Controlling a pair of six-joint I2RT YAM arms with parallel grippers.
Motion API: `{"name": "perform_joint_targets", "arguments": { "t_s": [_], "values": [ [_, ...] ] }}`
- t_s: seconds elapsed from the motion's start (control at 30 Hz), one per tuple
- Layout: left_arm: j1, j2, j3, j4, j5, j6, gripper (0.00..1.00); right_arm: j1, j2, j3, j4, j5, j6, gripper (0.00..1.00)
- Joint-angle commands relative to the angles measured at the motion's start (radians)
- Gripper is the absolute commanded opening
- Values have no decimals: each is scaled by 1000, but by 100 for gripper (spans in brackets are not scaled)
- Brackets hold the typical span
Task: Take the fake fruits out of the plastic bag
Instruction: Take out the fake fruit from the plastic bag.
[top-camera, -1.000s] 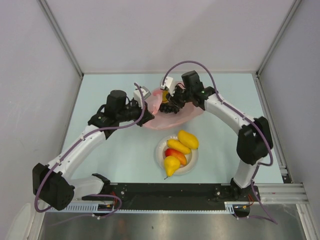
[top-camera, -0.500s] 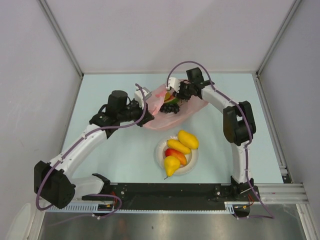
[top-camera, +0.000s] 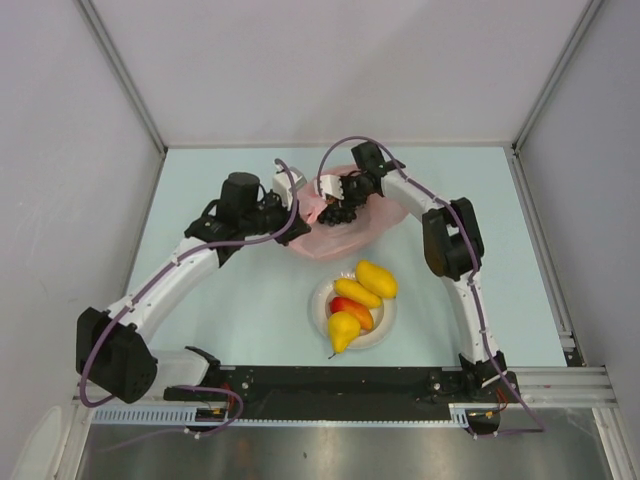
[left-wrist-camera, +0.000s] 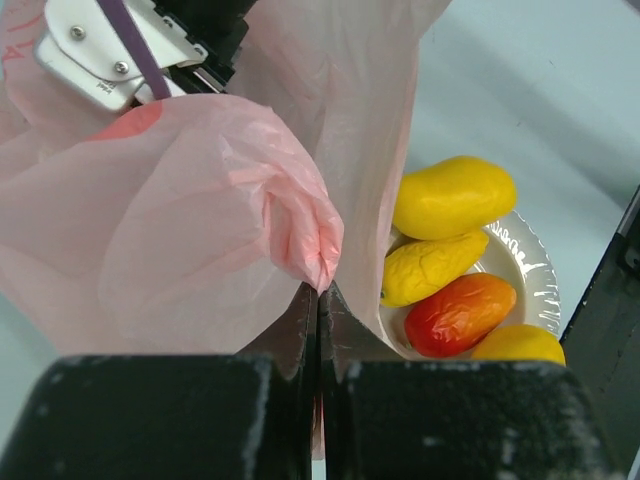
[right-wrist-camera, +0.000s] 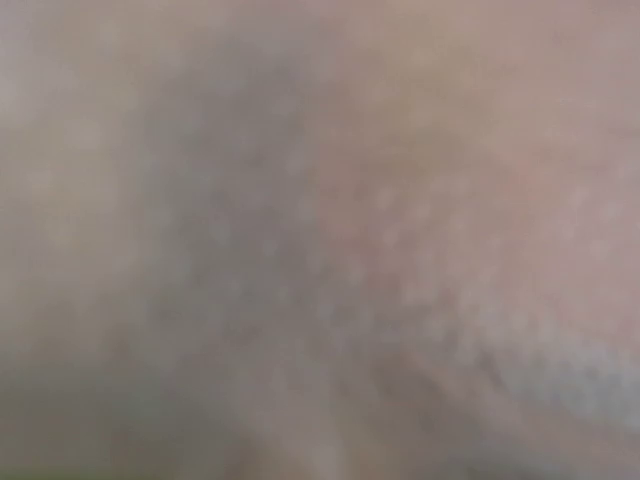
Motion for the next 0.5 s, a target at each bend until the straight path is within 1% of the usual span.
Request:
{"name": "perform_joint_targets", "arguments": {
  "t_s": [0.0,0.03,0.07,0.13,0.17,0.27,0.4,0.47],
  "values": [
    [10,8,47,20,17,13,0,-13,101,171,-108,18,-88,43],
    [11,9,48,17,20,13,0,-18,140,203,-169,18,-95,40],
    [13,12,53,19,20,13,0,-20,151,249,-193,16,-111,35],
    [14,20,58,20,27,9,0,-20,171,266,-246,21,-132,34],
    [16,23,59,23,30,4,0,-20,171,265,-262,27,-160,28],
    [16,29,62,34,38,-4,0,-18,142,230,-279,16,-160,1],
    [17,31,62,42,43,-10,0,-20,23,105,-161,-27,-91,0],
    [16,32,62,49,47,-11,0,-20,-61,62,-132,-57,-57,0]
  ]
}}
